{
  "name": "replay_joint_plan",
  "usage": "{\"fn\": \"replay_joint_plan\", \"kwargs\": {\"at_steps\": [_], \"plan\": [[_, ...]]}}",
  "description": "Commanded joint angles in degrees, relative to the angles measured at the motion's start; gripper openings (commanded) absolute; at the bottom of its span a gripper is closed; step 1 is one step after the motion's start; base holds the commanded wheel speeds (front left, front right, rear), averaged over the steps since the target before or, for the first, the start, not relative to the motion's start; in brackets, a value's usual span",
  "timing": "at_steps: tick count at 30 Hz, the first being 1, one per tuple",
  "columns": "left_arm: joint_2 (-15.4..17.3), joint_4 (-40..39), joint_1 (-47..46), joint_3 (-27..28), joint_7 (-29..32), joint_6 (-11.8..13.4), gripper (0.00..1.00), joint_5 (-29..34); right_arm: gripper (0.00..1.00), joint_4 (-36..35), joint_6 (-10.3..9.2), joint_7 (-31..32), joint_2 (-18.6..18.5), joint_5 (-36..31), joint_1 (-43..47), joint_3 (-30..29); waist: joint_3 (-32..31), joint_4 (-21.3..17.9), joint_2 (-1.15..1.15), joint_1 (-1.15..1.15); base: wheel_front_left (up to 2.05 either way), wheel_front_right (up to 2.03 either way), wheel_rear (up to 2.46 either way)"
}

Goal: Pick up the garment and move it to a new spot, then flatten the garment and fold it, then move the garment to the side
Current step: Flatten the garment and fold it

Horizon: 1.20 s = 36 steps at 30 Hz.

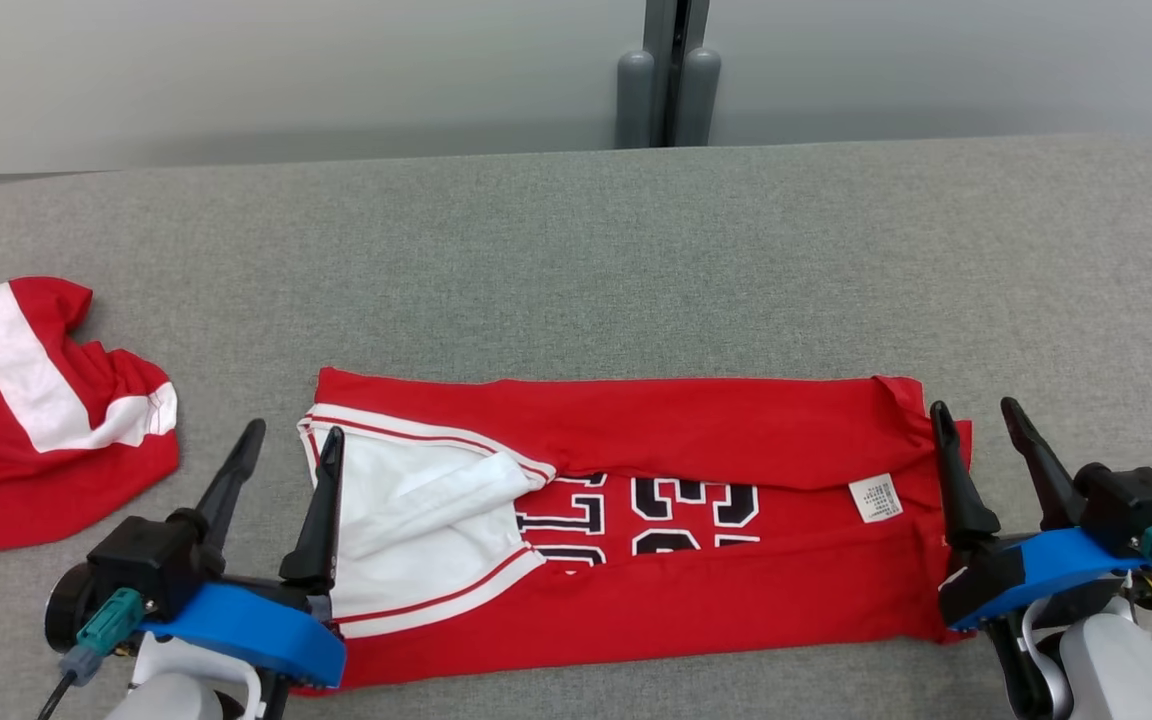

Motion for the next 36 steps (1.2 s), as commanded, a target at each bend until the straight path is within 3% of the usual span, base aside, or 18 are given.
{"fn": "replay_joint_plan", "kwargs": {"at_steps": [1,7,12,21,29,30,32,33,36], "plan": [[-0.5,-0.5,1.1,1.8,-0.2,0.2,1.0,1.6,1.0,-0.8,0.03,-0.3,0.1,0.1,1.0,-0.3,-0.1,-0.1,0.0,0.0,0.0,0.0,0.0],[-5.0,-3.1,4.6,11.6,-0.2,0.5,1.0,9.6,1.0,0.8,0.03,0.3,0.5,-0.4,1.1,-2.0,-0.4,0.2,0.0,0.0,0.0,0.0,0.0],[-9.4,-4.7,7.2,19.0,-0.2,-0.8,1.0,15.9,1.0,5.2,0.03,2.4,1.5,-0.9,-0.4,-4.4,0.0,0.9,0.0,0.0,0.0,0.0,0.0],[-17.1,-4.0,10.5,29.9,-0.2,-5.4,1.0,23.6,1.0,12.4,0.03,2.7,3.1,1.3,-2.9,-4.9,1.0,1.3,0.0,0.0,0.0,0.0,0.0],[-23.1,-2.2,11.6,37.1,-0.2,-10.3,1.0,28.7,1.0,17.3,0.03,2.6,4.3,4.8,-4.5,-1.5,1.3,1.6,0.0,0.0,0.0,0.0,0.0],[-23.8,-1.9,11.5,37.7,-0.2,-10.8,1.0,29.3,0.86,17.9,0.03,2.6,4.4,5.3,-4.5,-1.2,1.4,1.7,0.0,0.0,0.0,0.0,0.0],[-24.9,-1.3,11.4,38.9,-0.2,-11.9,1.0,30.4,0.11,19.1,0.04,2.6,4.5,6.3,-4.7,-0.6,1.4,1.8,0.0,0.0,0.0,0.0,0.0],[-25.3,-1.0,11.3,39.4,-0.2,-12.5,1.0,30.9,0.0,19.5,0.04,2.5,4.5,6.9,-4.9,-0.3,1.4,1.8,0.0,0.0,0.0,0.0,0.0],[-26.6,-0.3,10.8,41.1,-0.2,-13.9,1.0,32.3,0.0,20.1,0.03,1.9,4.1,8.3,-5.4,0.4,1.4,1.7,0.0,0.0,0.0,0.0,0.0]]}}
